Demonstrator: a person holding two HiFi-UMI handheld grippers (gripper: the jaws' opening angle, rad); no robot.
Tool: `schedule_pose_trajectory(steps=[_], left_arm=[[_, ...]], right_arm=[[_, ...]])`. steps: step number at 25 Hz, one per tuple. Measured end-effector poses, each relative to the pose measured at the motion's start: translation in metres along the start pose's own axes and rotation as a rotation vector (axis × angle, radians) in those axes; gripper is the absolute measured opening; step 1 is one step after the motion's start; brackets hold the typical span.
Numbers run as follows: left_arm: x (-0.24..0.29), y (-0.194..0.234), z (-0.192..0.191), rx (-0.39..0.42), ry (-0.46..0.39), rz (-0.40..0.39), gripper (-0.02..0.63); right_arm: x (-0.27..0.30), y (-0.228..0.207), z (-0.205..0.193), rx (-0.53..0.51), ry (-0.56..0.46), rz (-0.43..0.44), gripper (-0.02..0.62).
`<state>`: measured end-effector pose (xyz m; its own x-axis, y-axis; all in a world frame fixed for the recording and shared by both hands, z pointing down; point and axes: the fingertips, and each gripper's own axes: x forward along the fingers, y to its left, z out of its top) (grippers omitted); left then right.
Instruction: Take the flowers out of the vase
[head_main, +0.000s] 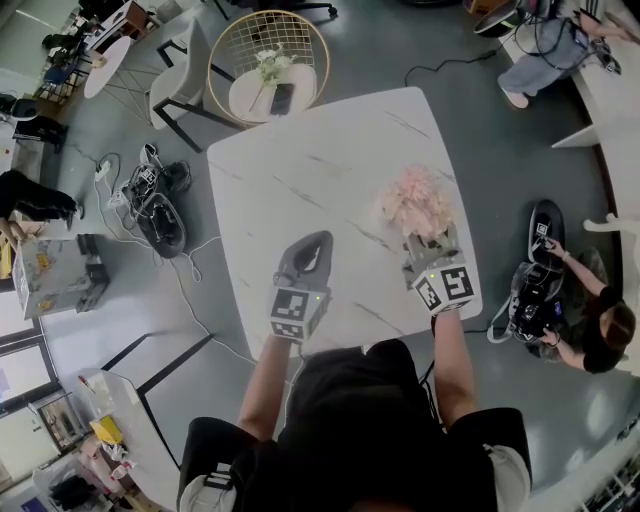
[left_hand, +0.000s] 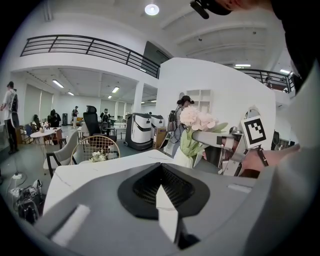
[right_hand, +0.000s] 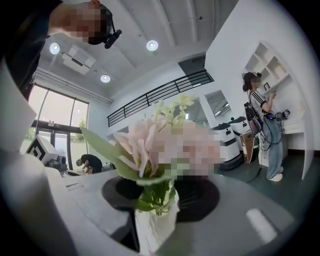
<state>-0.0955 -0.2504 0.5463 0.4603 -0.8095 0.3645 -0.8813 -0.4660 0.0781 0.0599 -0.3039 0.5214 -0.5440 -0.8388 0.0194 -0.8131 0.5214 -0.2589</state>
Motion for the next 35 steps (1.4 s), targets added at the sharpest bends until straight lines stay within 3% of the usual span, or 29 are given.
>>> schedule_pose_trajectory(steps=[35], left_arm=[[-0.059, -0.004, 0.016, 0.002, -0.092, 0.068, 0.008]], right_arm=[[-0.034, 0.03, 0.089, -0.095, -0.146, 0.017, 0.179]])
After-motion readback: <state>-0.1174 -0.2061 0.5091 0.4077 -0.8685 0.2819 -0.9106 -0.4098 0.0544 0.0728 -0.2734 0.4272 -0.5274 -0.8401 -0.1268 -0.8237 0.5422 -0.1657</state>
